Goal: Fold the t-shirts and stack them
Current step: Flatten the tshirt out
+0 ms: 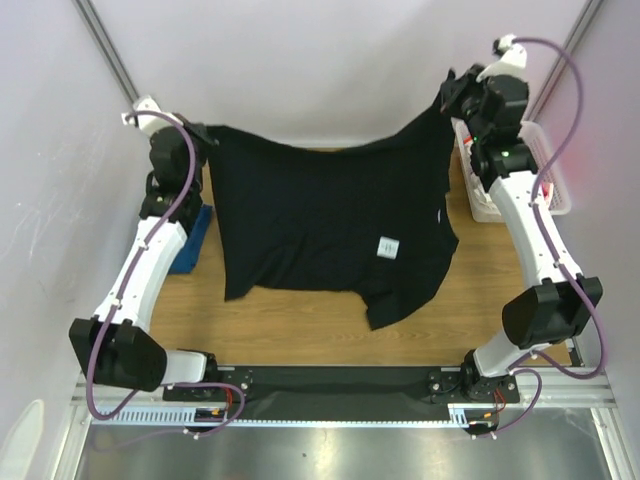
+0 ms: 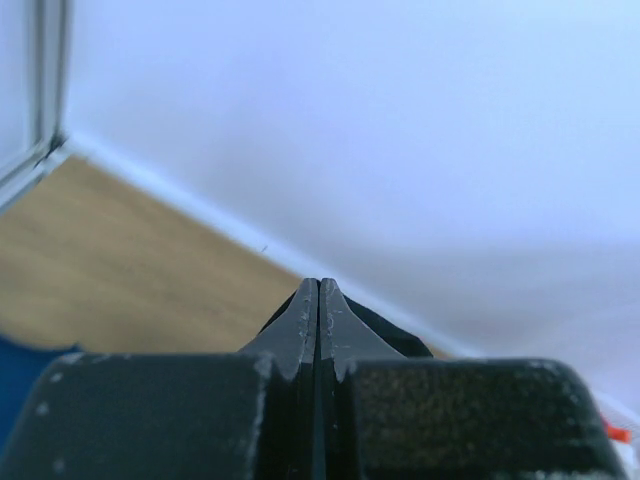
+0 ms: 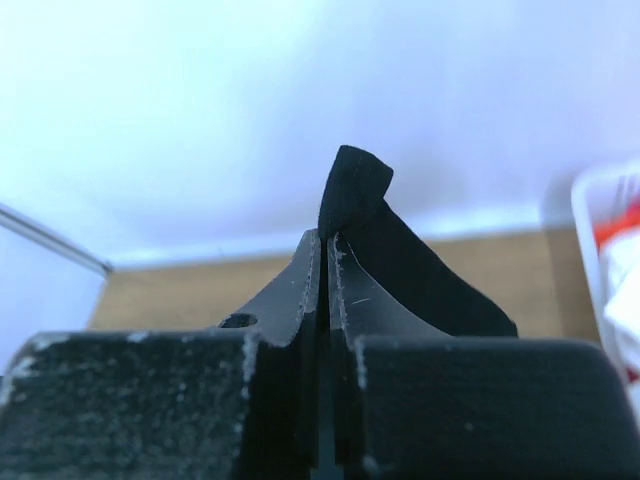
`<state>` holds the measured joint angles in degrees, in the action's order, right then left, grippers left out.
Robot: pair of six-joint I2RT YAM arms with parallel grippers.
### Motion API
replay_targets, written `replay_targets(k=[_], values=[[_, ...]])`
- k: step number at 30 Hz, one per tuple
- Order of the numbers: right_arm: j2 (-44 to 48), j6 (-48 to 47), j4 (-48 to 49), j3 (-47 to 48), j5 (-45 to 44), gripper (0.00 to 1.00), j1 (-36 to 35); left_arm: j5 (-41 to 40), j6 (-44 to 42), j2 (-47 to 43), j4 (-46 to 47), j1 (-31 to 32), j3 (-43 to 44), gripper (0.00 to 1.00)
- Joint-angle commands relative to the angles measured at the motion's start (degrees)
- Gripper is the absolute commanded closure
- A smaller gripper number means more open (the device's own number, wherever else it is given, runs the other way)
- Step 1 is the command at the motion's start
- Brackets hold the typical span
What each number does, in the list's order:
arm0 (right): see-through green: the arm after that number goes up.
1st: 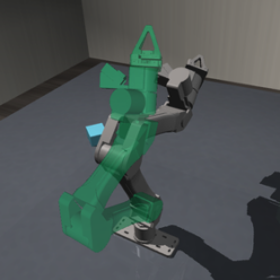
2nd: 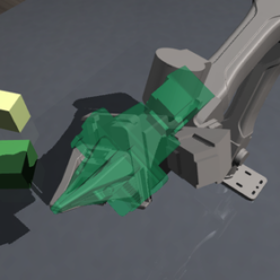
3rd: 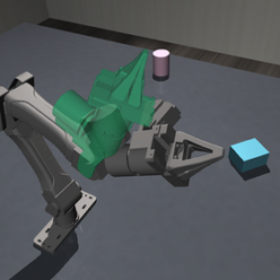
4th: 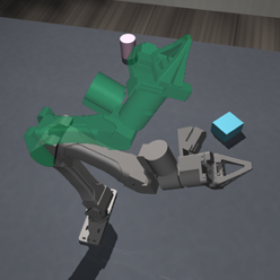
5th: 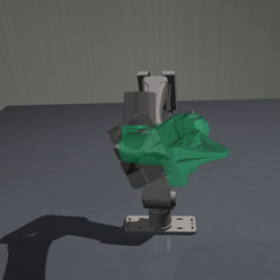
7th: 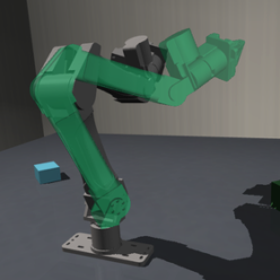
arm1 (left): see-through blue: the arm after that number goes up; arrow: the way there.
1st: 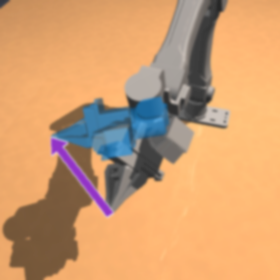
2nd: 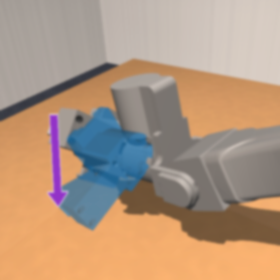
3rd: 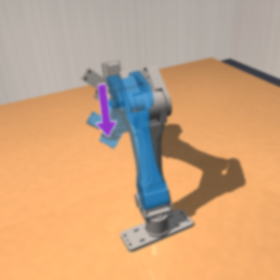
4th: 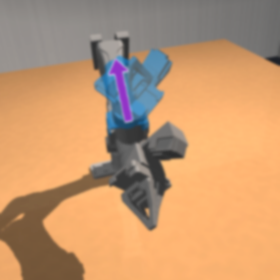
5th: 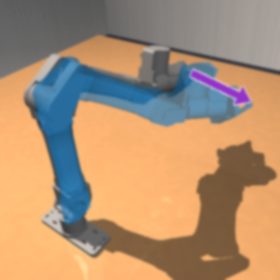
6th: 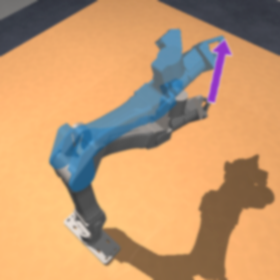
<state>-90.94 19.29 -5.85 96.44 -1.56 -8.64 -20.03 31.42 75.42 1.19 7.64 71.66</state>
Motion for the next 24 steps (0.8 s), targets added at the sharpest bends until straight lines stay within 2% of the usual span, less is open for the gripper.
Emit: replay_targets(k=[1, 8, 14, 21, 24], values=[[2.9, -1.1, 4.2, 7.1, -1.7, 1.00, 0.6, 2.4, -2.0, 1.2, 2.6, -0.2, 7.3, 1.00], [8.6, -2.1, 3.5, 8.3, -0.4, 1.00, -0.2, 5.9, -1.6, -2.3, 2.3, 0.0, 10.3, 1.00], [16.0, -5.0, 2.0, 7.4, -5.3, 1.00, -4.0, 5.3, -2.2, -8.3, -0.6, 0.0, 10.2, 1.00], [25.7, -13.9, -1.8, 5.4, -15.7, 1.00, -17.2, 4.7, -2.9, -18.9, -5.2, 0.9, 8.1, 1.00], [29.8, -14.3, -2.9, 4.7, -17.4, 1.00, -20.1, 4.0, -2.9, -23.9, -7.4, 1.1, 8.5, 1.00]])
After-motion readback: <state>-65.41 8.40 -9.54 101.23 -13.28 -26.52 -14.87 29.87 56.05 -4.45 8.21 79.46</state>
